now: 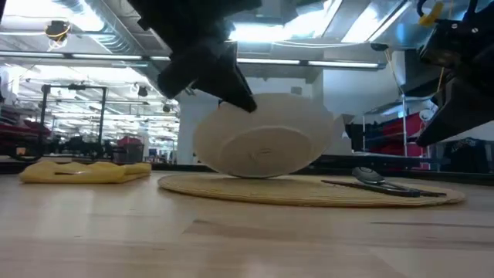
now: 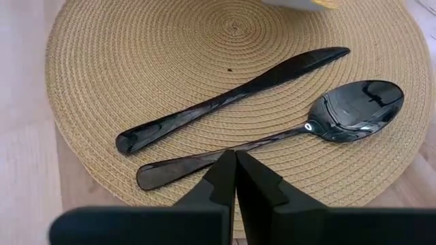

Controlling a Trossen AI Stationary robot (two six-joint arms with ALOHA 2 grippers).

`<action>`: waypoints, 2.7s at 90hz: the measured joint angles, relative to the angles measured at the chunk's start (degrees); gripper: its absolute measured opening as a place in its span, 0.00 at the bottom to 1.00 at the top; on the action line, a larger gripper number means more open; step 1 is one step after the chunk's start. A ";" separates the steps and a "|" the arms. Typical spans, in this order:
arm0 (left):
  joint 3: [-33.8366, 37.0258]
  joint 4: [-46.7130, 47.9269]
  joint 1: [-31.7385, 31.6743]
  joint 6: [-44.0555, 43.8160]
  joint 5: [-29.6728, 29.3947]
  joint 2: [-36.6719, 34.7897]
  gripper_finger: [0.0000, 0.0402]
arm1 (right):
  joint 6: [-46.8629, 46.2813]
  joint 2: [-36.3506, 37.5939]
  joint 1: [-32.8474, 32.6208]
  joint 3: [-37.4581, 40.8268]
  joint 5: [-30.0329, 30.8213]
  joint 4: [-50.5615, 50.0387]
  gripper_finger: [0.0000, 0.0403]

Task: Set table place
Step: Put the yellow patterned plate on the woven mat, then adjust the yellow napkin

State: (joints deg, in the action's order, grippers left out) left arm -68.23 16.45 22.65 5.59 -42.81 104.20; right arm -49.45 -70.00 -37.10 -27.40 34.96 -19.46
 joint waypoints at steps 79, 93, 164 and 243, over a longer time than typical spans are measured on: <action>0.00 -2.25 0.19 -4.46 9.61 0.66 0.05 | 0.07 0.00 0.00 0.00 -0.02 0.02 0.00; 0.00 -2.37 0.22 -4.45 9.61 0.66 0.10 | 0.07 0.00 0.00 0.00 -0.02 0.02 0.00; 0.14 2.75 -1.47 -8.74 10.24 0.65 0.21 | 0.30 0.00 -0.02 0.00 -1.07 0.04 0.00; 3.23 47.24 -4.67 -51.55 5.88 0.03 0.00 | 2.43 0.00 -0.02 0.00 -1.07 0.02 0.00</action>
State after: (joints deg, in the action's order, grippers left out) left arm -65.00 63.69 17.99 -45.96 -36.93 104.23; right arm -47.03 -70.00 -37.12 -27.40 33.89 -19.44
